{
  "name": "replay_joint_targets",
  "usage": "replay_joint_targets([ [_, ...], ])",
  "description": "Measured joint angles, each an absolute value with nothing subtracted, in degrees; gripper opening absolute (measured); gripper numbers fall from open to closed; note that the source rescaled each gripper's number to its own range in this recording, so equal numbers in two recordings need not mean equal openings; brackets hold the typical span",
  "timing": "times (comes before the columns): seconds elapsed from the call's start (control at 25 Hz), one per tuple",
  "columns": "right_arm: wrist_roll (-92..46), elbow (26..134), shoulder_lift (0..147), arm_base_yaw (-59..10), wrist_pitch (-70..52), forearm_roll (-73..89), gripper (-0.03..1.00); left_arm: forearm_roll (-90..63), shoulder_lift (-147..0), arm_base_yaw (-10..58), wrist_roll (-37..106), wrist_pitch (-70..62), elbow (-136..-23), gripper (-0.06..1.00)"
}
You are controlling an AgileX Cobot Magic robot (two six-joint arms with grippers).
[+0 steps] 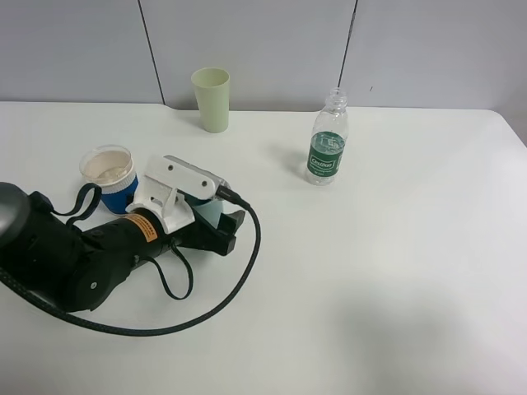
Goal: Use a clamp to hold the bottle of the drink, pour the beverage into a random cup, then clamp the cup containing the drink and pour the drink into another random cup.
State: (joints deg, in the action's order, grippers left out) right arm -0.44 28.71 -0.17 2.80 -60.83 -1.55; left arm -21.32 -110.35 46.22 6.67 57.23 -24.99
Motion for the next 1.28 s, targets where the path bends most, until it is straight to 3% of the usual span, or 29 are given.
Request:
replay_joint_targets([
  [0.72,-0.4,28.7,-0.2,2.8,-60.8,-1.5,1.00,-27.8,-98.8,46.2,11.8,61.5,-24.8,0.94],
  [1.28,-0.4,28.7,-0.2,2.8,-60.8,-1.5,1.00,-30.0,-85.4,46.2,18.6,52.8,-23.1,0.94],
])
